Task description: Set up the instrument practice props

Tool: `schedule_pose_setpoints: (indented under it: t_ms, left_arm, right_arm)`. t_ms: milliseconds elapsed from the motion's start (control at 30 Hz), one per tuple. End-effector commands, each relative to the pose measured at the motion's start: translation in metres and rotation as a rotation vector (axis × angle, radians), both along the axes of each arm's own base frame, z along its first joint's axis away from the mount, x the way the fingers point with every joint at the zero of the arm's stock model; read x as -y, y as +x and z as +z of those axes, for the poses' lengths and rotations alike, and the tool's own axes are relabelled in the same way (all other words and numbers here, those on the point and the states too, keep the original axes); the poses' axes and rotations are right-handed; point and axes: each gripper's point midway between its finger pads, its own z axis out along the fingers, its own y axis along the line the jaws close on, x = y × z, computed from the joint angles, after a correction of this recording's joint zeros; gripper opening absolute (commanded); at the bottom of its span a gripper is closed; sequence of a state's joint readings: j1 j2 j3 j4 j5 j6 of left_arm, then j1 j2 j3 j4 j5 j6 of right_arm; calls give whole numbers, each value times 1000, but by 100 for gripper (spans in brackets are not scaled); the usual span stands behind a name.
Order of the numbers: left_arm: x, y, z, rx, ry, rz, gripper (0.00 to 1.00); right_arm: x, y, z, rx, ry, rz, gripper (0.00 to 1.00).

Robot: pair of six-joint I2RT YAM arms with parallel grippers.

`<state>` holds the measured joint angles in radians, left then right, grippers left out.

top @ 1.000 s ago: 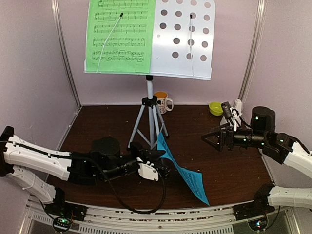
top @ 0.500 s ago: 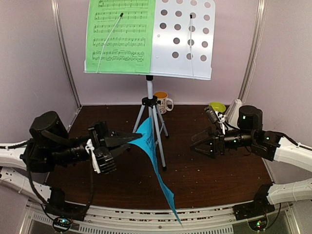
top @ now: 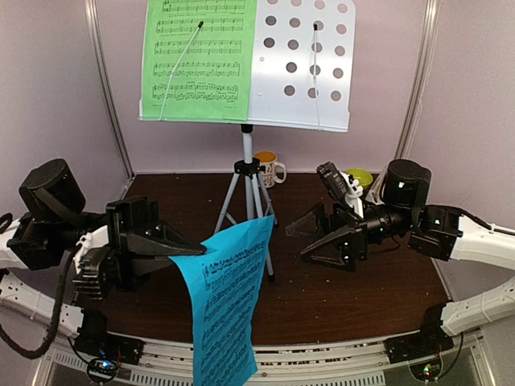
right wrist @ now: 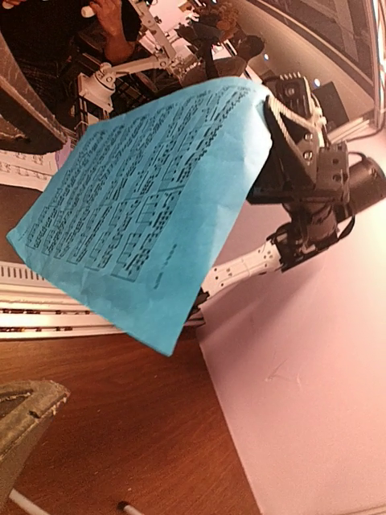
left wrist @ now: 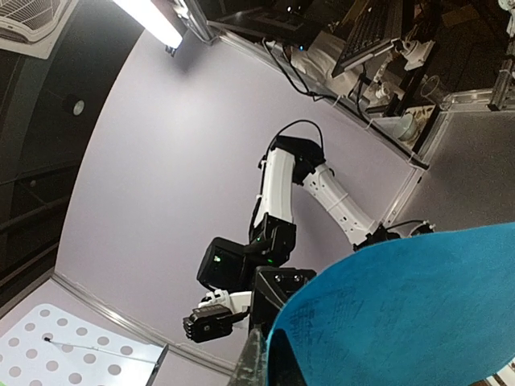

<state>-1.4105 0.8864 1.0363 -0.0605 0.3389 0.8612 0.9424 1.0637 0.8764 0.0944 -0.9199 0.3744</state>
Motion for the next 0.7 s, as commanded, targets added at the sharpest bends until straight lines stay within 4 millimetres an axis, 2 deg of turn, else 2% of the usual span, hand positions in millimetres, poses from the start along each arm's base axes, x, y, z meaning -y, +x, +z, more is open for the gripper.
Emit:
schedule_pose_setpoints:
  t_ms: [0, 167, 333, 467, 533, 667]
  left_arm:
    - [-18, -20, 34, -25, -89, -108, 0]
    - [-21, -23, 43, -26, -137, -130, 0]
    - [-27, -27, 55, -37, -179, -150, 0]
    - [-30, -23, 59, -42, -195, -124, 0]
    - [-30, -20, 57, -39, -195, -103, 0]
    - [-30, -13, 53, -46, -204, -65, 0]
  right_arm:
    - [-15, -17, 34, 36, 100, 58, 97]
    - [-37, -23, 36, 45, 138, 84, 95]
    - [-51, -13, 47, 99, 167, 29, 94]
    - [-60, -23, 62, 80, 235, 75, 91]
    - [-61, -29, 68, 64, 266, 101, 85]
    - [-59, -36, 81, 40, 306, 116, 55]
